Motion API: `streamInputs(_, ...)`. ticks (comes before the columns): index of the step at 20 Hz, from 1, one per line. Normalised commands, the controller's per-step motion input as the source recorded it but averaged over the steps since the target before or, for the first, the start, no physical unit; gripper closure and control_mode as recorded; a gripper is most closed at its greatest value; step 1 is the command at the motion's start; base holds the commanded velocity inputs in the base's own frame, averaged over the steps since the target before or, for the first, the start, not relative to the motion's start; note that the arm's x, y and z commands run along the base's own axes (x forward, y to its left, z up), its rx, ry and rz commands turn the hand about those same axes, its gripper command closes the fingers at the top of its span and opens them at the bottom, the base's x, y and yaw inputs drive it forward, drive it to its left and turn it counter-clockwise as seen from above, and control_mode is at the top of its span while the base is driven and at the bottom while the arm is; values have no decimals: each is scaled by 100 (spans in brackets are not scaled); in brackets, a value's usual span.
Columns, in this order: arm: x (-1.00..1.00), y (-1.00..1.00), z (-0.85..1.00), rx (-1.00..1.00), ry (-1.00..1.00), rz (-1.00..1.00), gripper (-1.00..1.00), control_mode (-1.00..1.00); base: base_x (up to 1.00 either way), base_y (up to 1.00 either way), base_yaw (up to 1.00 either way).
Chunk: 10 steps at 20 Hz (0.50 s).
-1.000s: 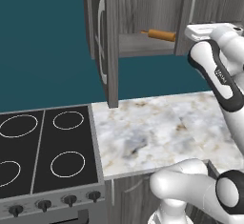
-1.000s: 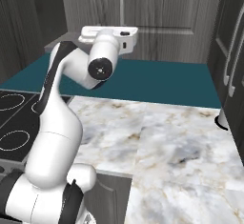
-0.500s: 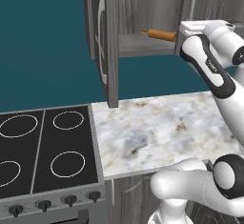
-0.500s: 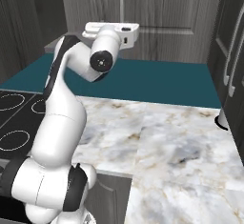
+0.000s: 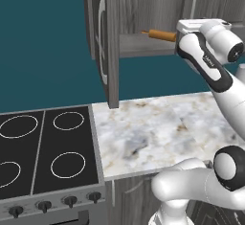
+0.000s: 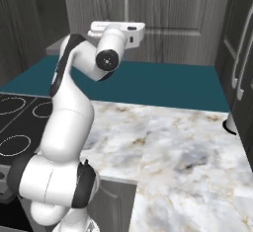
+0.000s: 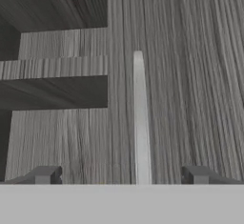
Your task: Open the cabinet, retrieve the rolling pin, and place it next to the meat on the cutting board to prepare for tenderizing.
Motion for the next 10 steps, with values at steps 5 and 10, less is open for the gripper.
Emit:
streamInputs(5, 15, -2, 0, 0, 0, 0, -100, -100, 0, 0, 0)
streamInputs(10, 17, -4, 0, 0, 0, 0, -100, -100, 0, 0, 0)
